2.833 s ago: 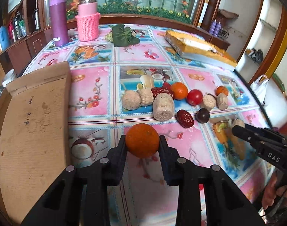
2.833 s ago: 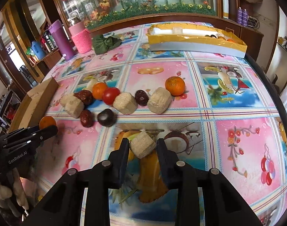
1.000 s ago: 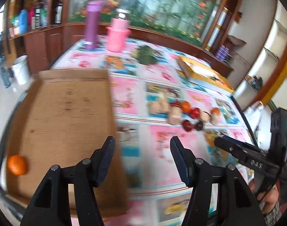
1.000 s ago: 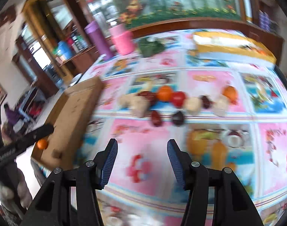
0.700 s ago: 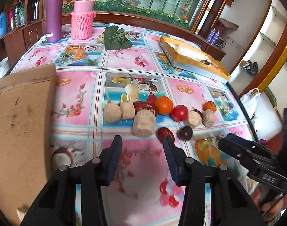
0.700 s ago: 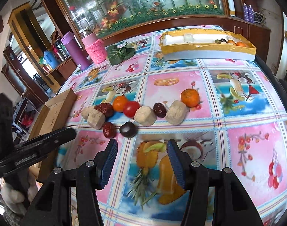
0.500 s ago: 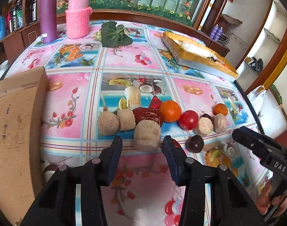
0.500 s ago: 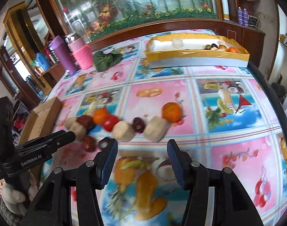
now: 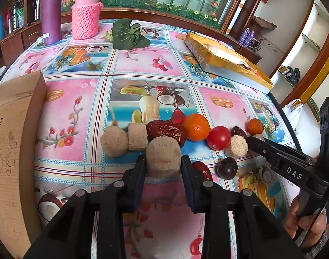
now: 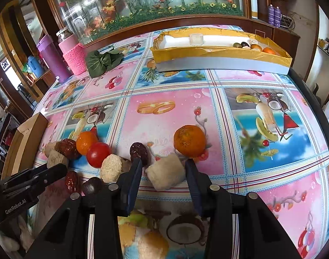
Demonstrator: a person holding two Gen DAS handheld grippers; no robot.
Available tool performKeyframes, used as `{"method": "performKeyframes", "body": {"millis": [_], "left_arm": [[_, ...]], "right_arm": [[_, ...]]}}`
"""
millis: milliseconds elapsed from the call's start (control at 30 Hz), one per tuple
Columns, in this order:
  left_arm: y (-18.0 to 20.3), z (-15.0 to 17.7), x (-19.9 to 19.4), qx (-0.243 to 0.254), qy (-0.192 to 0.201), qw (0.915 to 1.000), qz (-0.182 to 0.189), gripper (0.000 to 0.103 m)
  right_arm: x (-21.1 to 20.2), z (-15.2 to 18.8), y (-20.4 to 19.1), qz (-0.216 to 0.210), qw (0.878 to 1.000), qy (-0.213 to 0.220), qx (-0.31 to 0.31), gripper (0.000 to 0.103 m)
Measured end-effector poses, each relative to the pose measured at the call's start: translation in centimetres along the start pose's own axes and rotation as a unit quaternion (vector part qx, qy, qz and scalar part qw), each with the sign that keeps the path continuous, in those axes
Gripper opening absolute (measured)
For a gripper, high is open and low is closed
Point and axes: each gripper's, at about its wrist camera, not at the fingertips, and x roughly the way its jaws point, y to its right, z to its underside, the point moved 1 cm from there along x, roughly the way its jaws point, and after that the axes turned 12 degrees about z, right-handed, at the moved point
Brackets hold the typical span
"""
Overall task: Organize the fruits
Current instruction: 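Grasp a beige cylinder pastry with the left tool while the right tool grasps a beige cube, then lower both pastries into the cardboard tray and open both tools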
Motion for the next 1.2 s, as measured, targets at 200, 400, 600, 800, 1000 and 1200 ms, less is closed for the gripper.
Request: {"method": "performKeyframes", "body": {"millis": [200, 400, 600, 800, 1000, 1200], "left_arm": [[-0.2, 0.5, -1.5, -0.008, 0.006, 0.9999, 0.002, 0.031], [-1.2, 1.5, -6.4, -0.025, 0.042, 0.9988, 0.009, 0.031], [-5.9, 3.7, -12.4, -0.072, 0.082, 0.9936, -0.027, 0.031], [-12.9, 6.0, -18.0, -0.133, 0.119, 0.9774, -0.114, 0.031], [-17.1, 7.3, -20.4, -0.152, 0.121, 0.9640, -0.181, 0.031], [-19.4, 8.0, -20.0, -0.167, 0.108, 0.9648, -0.172, 0.031]], "right_arm": [[-0.7, 0.3, 0.0, -0.004, 1.000, 0.002, 0.003, 0.039], [-3.8, 0.9, -0.5, -0.010, 1.000, 0.023, 0.000, 0.039], [-7.6, 1.6, -4.7, -0.040, 0.998, 0.044, -0.038, 0.039], [-10.6, 3.0, -13.0, -0.094, 0.987, 0.056, -0.114, 0.039], [-11.7, 5.4, -22.7, -0.149, 0.968, 0.047, -0.195, 0.040], [-10.6, 7.7, -30.3, -0.169, 0.951, 0.032, -0.255, 0.040]]}}
